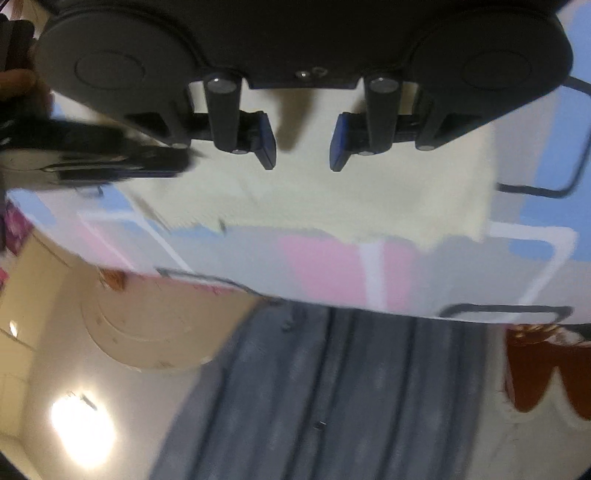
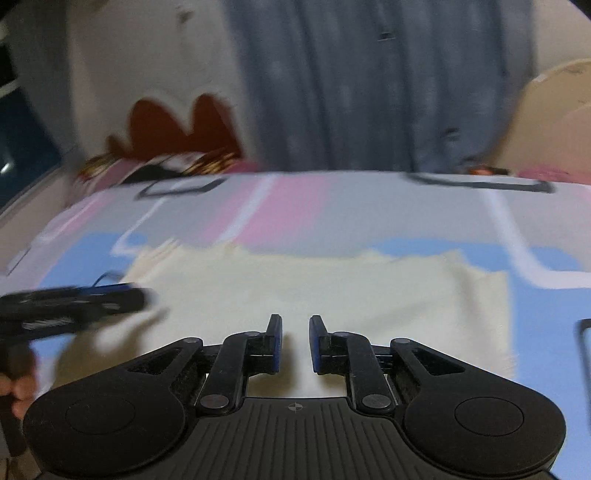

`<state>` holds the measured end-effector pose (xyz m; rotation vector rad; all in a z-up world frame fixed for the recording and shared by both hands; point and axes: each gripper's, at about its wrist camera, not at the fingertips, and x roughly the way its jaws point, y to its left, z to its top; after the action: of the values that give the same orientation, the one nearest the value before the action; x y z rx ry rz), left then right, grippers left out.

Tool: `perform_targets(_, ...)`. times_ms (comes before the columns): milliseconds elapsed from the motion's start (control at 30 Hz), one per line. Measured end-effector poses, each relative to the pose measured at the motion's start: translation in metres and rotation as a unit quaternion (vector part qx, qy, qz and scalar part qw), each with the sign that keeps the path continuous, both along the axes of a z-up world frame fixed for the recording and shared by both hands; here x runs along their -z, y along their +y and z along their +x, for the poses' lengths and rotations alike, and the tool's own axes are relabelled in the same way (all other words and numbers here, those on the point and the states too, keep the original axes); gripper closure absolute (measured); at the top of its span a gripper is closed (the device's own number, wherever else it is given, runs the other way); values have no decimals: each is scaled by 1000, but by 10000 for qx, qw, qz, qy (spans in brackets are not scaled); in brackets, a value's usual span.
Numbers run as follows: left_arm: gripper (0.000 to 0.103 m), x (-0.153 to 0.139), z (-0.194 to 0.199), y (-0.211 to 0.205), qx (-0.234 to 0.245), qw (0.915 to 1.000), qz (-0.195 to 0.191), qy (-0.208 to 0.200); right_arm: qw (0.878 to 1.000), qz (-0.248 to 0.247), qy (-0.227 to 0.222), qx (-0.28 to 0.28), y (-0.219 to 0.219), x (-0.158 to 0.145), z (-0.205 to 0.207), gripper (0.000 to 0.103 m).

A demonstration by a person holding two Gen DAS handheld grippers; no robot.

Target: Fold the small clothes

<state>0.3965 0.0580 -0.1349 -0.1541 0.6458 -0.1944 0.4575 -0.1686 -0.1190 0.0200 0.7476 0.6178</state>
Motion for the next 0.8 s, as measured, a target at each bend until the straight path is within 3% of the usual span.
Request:
perform_targets(100,71,19,10,-7,-49,9995,232,223,9987,-469,-149,-161,19,14,-2,88)
perform_targets(167,73,23,14,0,-182,9995,204,145,9972,-673,-311,-45,18,25,4,88)
perform_targets(300,76,20,15,12,-345,9991,70,225,9978,-336,-94,562,-7,28,22,88)
perform_targets(400,77,17,9,18,-513,9984,25,231,9972,-432,-86,599,-16,27,22,88)
perform_targets(500,72,10,6,17,-639,9976,-37,260,9969,-417,-65,665,-19,20,15,88)
perform_targets(633,69,2,-4,5,-489,9985,-102,213,9987,-73,-103,495,-14,5,-6,88)
perform_targets(800,62,8,-12,-3,-465,9983,-9,348,9997,-163,-47,162,11,9,-26,88)
